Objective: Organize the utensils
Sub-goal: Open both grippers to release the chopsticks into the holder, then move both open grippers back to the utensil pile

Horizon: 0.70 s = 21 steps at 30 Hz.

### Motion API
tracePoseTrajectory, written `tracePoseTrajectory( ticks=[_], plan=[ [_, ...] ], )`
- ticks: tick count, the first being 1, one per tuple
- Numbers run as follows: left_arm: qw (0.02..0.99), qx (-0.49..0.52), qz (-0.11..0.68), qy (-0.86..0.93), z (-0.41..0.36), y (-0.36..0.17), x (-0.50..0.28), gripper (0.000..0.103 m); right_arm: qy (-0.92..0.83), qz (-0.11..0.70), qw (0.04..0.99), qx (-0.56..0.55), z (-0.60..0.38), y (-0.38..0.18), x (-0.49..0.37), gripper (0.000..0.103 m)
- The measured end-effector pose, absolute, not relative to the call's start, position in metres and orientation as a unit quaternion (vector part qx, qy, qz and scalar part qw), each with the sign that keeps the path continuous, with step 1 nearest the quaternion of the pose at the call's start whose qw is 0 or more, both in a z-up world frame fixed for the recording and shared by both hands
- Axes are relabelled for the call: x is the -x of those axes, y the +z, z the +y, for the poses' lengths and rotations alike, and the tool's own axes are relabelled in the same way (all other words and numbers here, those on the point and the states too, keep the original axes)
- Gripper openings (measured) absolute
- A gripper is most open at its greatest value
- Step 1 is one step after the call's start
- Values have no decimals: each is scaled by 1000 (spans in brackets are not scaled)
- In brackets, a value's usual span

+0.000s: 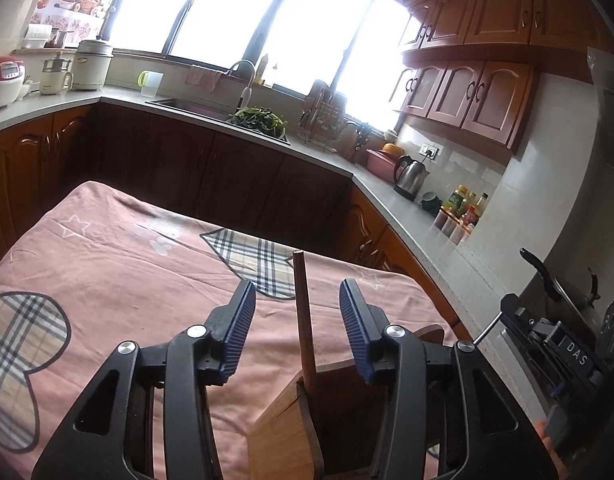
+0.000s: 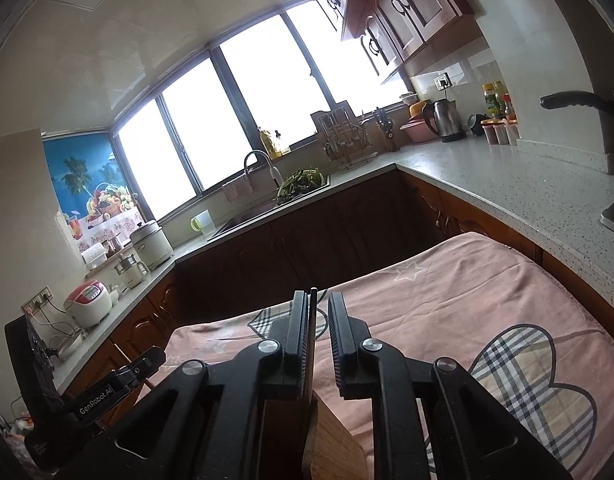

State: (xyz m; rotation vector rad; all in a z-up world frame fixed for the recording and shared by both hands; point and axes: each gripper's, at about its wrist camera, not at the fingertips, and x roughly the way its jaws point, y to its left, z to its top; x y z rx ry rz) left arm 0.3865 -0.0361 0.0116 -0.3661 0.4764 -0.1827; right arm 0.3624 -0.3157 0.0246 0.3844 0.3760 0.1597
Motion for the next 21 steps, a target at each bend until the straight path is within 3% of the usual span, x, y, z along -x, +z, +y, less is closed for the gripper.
tracePoseTrajectory(
  ticks=[1, 2, 6, 7, 9, 15, 21],
  plan=[
    [951, 181, 235, -91, -35, 13, -385, 51, 77, 186, 960, -193, -317, 25, -362, 34],
    [950, 183, 235, -92, -34, 14, -383, 56, 76, 185, 960, -196, -319, 25, -361, 47],
    [949, 191, 238, -86, -26, 19, -371, 84, 77, 181, 958, -211, -326, 29, -352, 55],
    [948, 193, 238, -86, -24, 20, -366, 87, 79, 182, 956, -214, -327, 30, -350, 60],
    [946, 198, 243, -82, -18, 22, -356, 97, 88, 185, 954, -221, -329, 32, -344, 79],
    [942, 199, 260, -71, -2, 21, -319, 98, 108, 192, 950, -220, -326, 37, -312, 90],
    [943, 181, 274, -57, 7, 16, -279, 98, 131, 207, 947, -208, -316, 36, -269, 93]
  ],
)
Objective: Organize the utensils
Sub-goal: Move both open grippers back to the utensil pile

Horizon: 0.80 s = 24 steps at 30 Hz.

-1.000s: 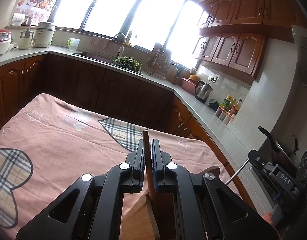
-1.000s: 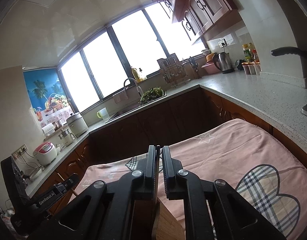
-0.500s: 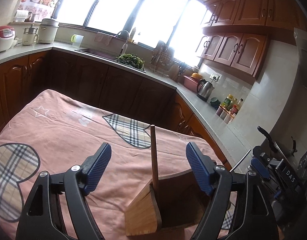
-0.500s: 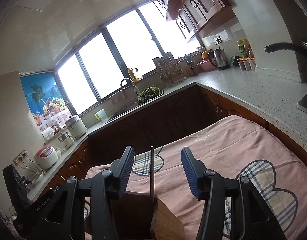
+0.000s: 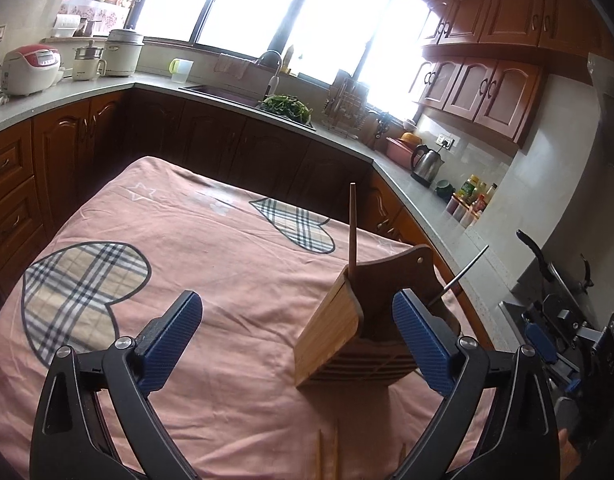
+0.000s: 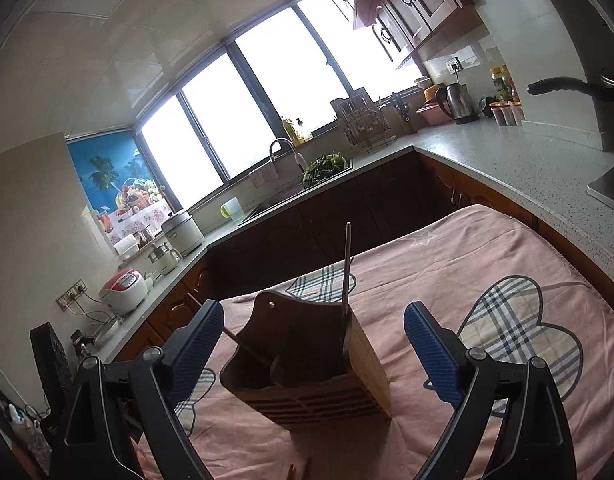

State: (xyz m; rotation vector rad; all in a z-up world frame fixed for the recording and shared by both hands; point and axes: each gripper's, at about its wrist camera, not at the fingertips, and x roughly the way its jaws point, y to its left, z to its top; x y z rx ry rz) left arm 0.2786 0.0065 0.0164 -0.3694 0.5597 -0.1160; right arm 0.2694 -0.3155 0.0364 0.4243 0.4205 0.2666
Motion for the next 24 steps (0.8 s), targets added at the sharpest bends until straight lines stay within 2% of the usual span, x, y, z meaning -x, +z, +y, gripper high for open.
tracePoseTrajectory(
  ticks=[24],
  plan=[
    [915, 197, 345, -69, 21, -35, -179, 98, 116, 275, 930, -213, -318, -8, -155, 94]
  ],
)
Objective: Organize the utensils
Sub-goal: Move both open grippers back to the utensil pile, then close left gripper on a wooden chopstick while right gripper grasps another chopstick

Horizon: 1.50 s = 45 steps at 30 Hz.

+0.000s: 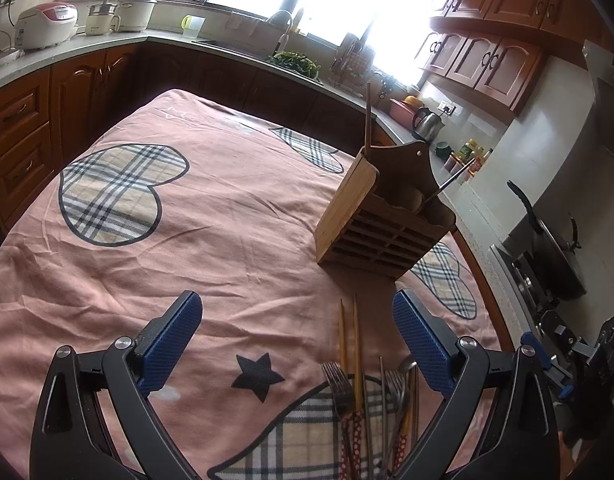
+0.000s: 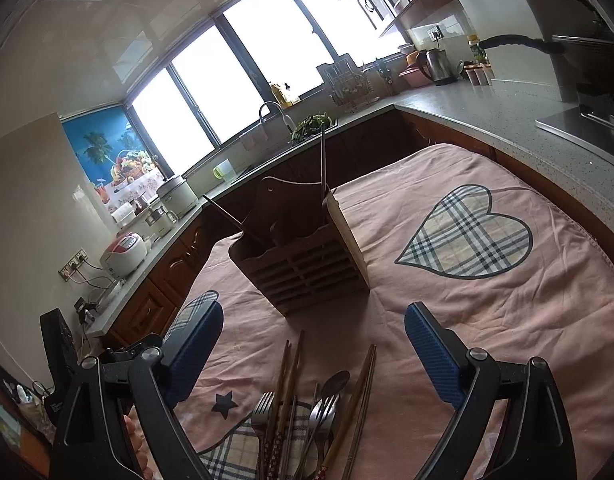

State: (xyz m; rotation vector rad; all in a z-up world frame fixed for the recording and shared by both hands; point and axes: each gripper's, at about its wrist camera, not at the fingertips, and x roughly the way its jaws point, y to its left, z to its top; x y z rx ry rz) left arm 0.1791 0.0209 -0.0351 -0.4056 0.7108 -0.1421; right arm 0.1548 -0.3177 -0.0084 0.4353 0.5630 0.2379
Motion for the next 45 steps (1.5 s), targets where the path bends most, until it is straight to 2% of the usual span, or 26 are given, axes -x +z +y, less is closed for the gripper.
tracePoseTrajectory(
  ticks=[26, 28, 30, 31, 33, 36, 40, 42, 45],
  plan=[
    [903, 146, 397, -79, 1, -61, -189, 98, 89, 338, 921, -174, -313, -49, -148, 92],
    [902, 134, 403, -80, -4, -64, -194, 98, 84, 345, 920, -167, -312, -52, -151, 88],
    [901, 122, 409, -82, -9, -67, -200, 98, 82, 355, 917, -161, -310, -56, -155, 74],
    [900, 116, 411, -84, -11, -68, -203, 97, 81, 361, 915, -158, -310, -59, -157, 71],
    [899, 104, 417, -88, -18, -70, -210, 94, 76, 375, 912, -151, -308, -65, -163, 54],
    [895, 84, 427, -95, -29, -75, -221, 88, 77, 398, 903, -142, -304, -74, -171, 41],
    [889, 57, 442, -104, -45, -82, -238, 81, 80, 426, 893, -123, -295, -87, -184, 34],
    [884, 45, 452, -109, -53, -87, -247, 77, 83, 441, 886, -114, -290, -94, -191, 26],
    [878, 30, 463, -115, -63, -94, -258, 72, 83, 460, 879, -97, -283, -104, -199, 22]
  ],
)
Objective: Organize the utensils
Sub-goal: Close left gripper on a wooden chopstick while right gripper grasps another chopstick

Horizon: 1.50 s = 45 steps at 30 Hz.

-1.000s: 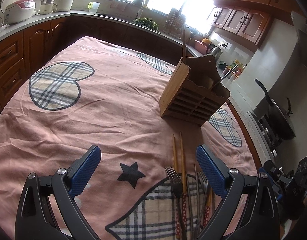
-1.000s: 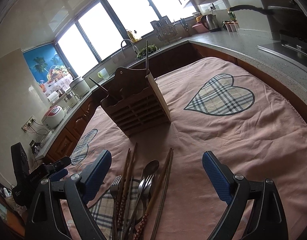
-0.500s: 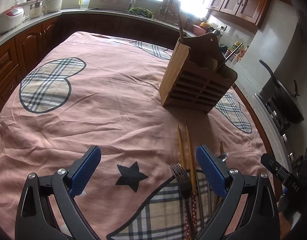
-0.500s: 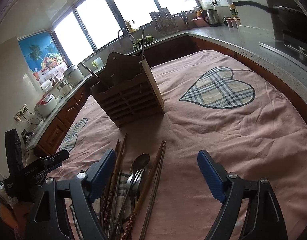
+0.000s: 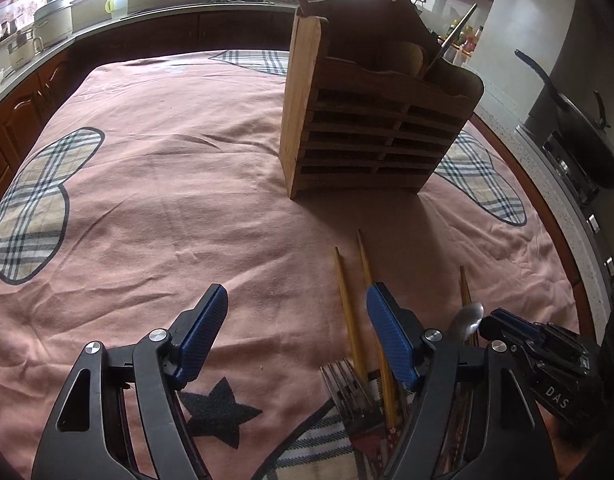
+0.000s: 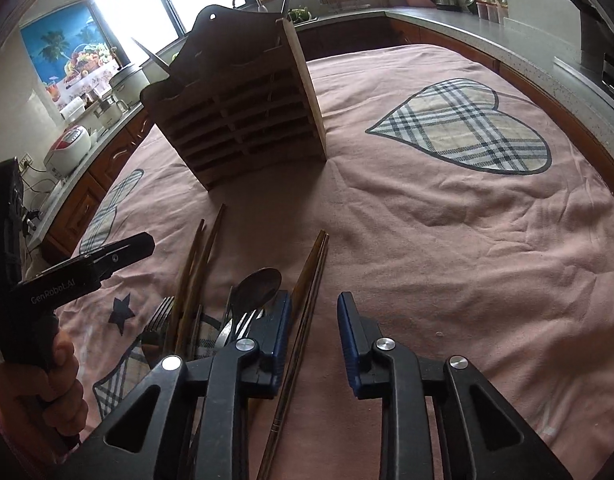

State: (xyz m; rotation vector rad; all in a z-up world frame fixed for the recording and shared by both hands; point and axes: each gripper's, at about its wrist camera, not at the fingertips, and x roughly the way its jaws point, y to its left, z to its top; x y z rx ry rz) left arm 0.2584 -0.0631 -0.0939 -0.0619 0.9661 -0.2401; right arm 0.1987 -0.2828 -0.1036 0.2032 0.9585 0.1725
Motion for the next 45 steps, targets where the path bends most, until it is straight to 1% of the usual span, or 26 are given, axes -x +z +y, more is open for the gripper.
tracePoseTrajectory(
  ticks=[2, 4, 5, 6, 7, 11, 15, 17, 20, 23, 24, 27, 32, 38, 45],
  plan=[
    [875, 19, 469, -117, -69, -98, -266, 70, 82, 467, 876, -91, -281, -107, -203, 19],
    [870, 10, 478, -120, -74, -105, -273, 61, 78, 475, 873, -78, -278, -111, -208, 17],
    [867, 6, 483, -121, -76, -108, -276, 58, 77, 476, 873, -74, -277, -111, -210, 15],
    [864, 2, 489, -123, -78, -112, -280, 52, 76, 478, 873, -68, -276, -112, -213, 15],
    [860, 0, 494, -125, -80, -115, -283, 50, 76, 479, 872, -64, -275, -112, -215, 15],
    [863, -31, 488, -126, -91, -117, -289, 50, 78, 484, 870, -55, -275, -114, -224, 12],
    [864, -67, 483, -126, -104, -119, -292, 50, 83, 486, 869, -45, -275, -114, -235, 12],
    [864, -73, 481, -129, -106, -118, -293, 48, 83, 485, 870, -36, -273, -114, -239, 12],
    [865, -76, 477, -134, -109, -118, -293, 37, 84, 483, 871, -29, -271, -115, -244, 12],
    [866, -79, 474, -139, -111, -117, -291, 18, 83, 479, 873, -23, -270, -115, -241, 11],
    [866, -81, 474, -139, -112, -116, -291, 10, 83, 478, 874, -23, -271, -115, -240, 10],
    [864, -72, 478, -141, -110, -115, -293, 9, 82, 476, 875, -38, -275, -115, -239, 7],
    [863, -19, 481, -154, -94, -105, -290, 8, 94, 467, 875, -83, -289, -105, -236, 5],
    [873, 25, 458, -166, -67, -74, -272, 7, 110, 442, 884, -105, -294, -80, -225, 4],
    [885, 45, 428, -177, -50, -39, -244, 6, 123, 419, 892, -115, -292, -57, -217, 4]
  ],
)
